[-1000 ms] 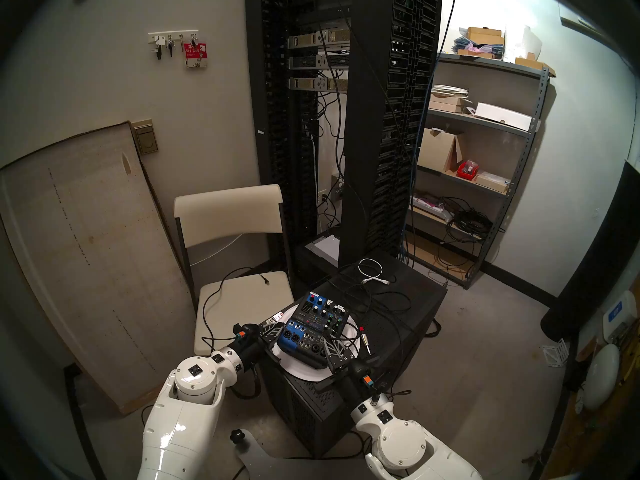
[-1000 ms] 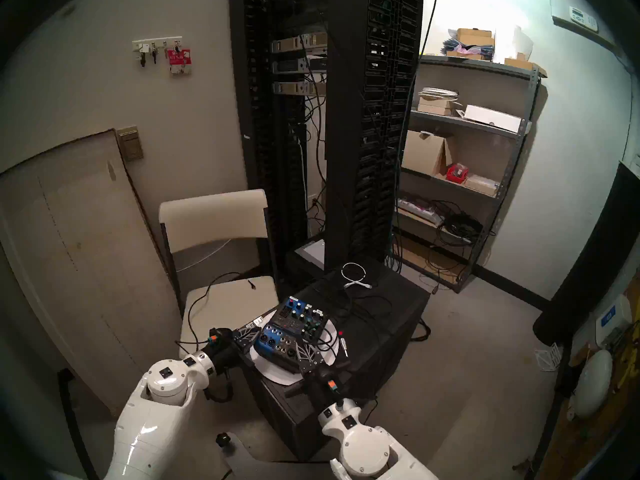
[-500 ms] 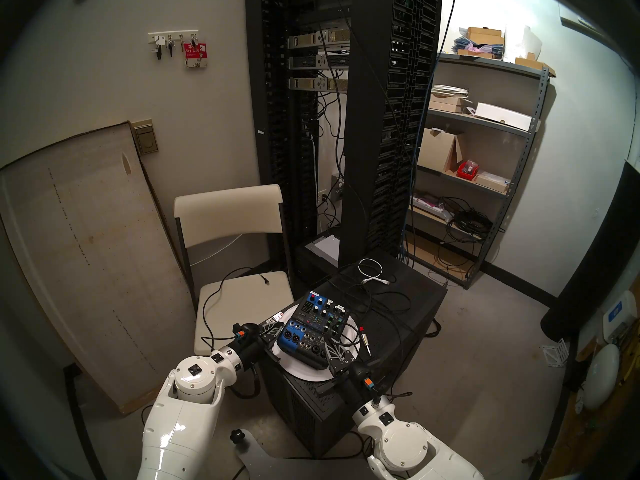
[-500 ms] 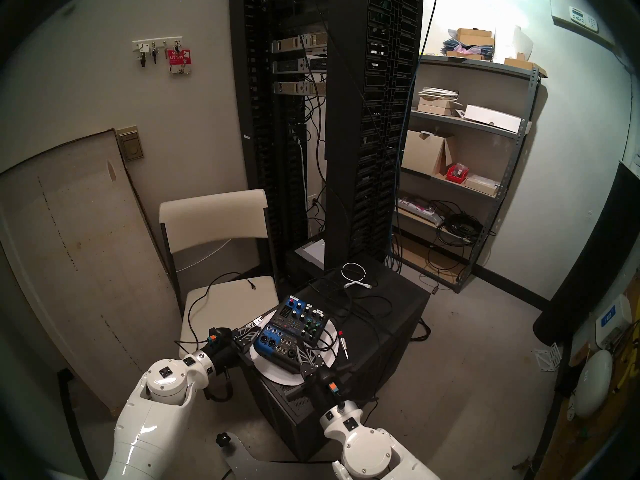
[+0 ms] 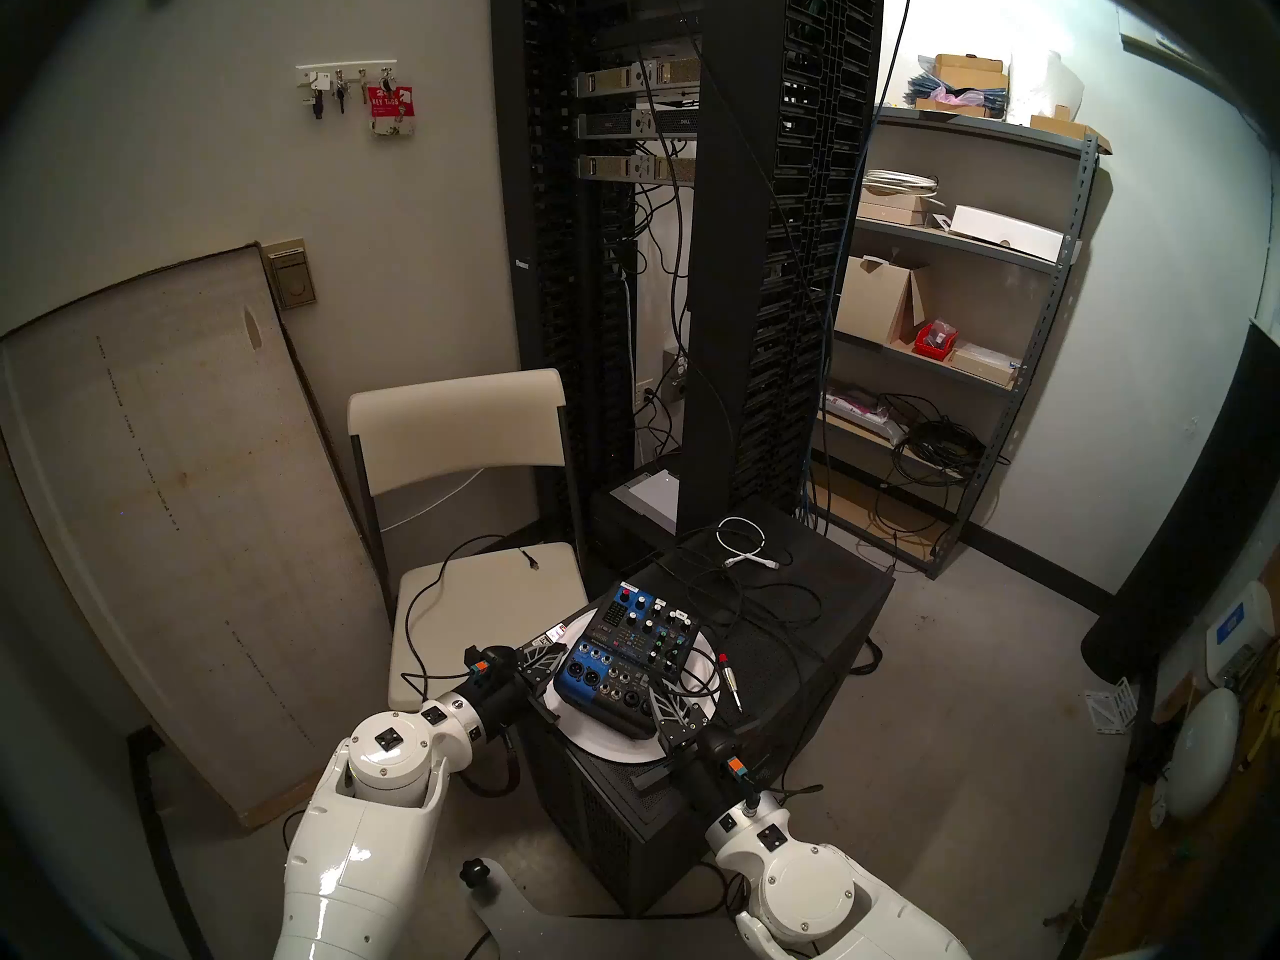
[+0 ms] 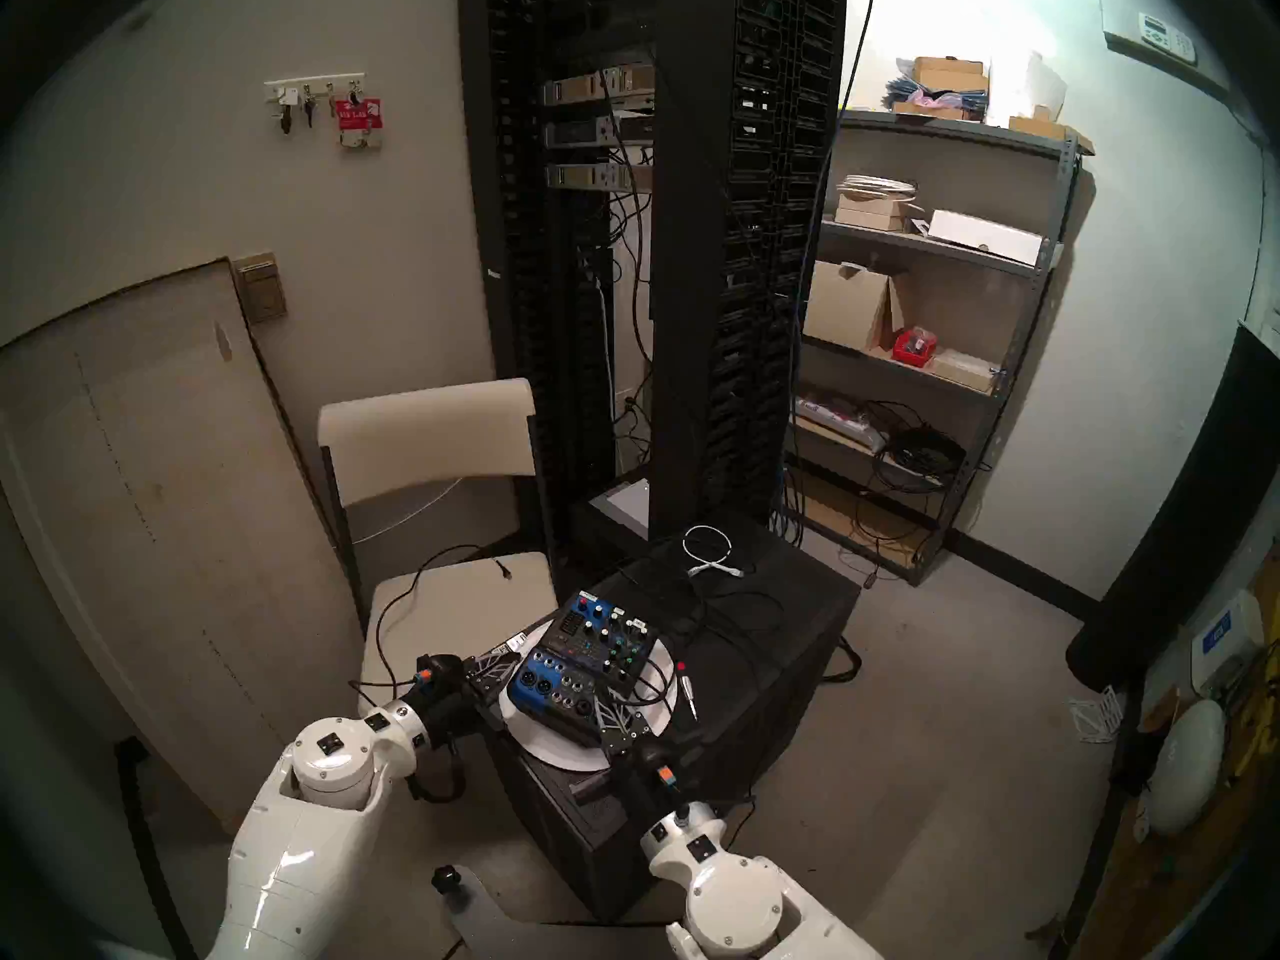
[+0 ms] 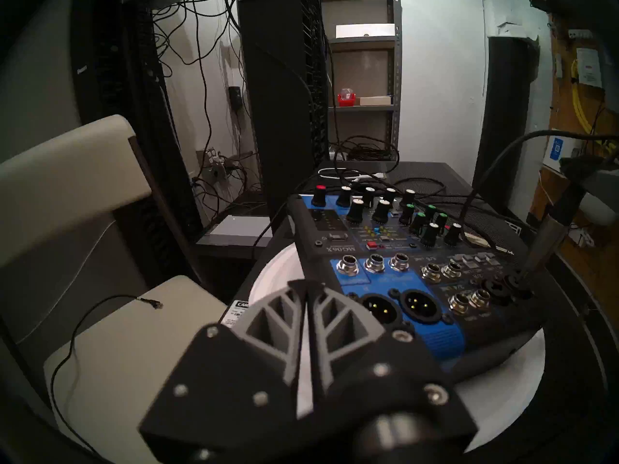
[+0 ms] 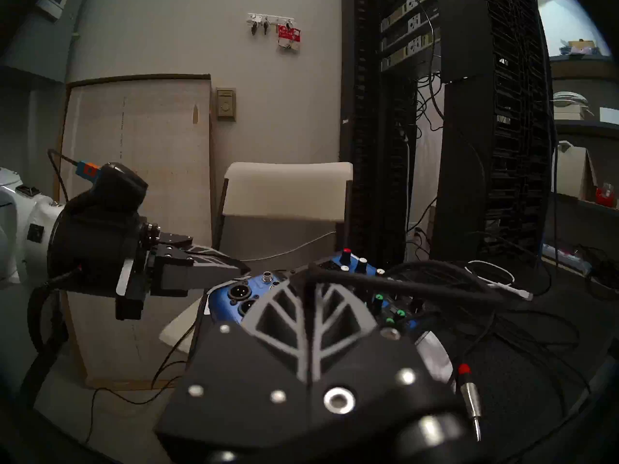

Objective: Insert aux cable

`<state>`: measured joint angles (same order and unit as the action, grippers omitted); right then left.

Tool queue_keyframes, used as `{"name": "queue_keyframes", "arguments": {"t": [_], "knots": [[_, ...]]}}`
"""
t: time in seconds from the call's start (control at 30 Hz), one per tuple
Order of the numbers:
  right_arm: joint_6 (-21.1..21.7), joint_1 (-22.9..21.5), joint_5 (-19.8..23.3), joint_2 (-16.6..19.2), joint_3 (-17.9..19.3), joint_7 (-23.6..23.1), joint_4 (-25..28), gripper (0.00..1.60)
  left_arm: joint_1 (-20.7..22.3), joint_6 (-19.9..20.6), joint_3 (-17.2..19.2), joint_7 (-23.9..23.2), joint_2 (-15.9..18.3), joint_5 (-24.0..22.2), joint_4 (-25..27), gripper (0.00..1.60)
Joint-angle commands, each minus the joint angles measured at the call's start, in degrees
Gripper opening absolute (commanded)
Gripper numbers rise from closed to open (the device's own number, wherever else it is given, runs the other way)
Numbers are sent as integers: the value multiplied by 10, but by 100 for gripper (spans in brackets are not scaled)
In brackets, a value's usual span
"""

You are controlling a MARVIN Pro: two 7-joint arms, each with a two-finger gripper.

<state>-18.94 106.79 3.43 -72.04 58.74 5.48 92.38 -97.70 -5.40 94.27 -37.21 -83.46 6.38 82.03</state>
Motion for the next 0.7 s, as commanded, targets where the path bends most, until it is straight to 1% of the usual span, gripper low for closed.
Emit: {"name": "queue_keyframes", "arguments": {"t": [0.0,0.37,0.5,0.67], "knots": [[20,10,4,5,-18,-2,-24,0,3,0,0,0,-1,-1,12,28],[17,3,8,2,-21,0,-39,0,3,2,0,0,-1,0,13,28],[12,4,10,0,-16,2,-34,0,3,3,0,0,-1,0,15,28],[17,5,15,3,-11,3,-16,0,4,3,0,-1,-1,0,14,28]]}}
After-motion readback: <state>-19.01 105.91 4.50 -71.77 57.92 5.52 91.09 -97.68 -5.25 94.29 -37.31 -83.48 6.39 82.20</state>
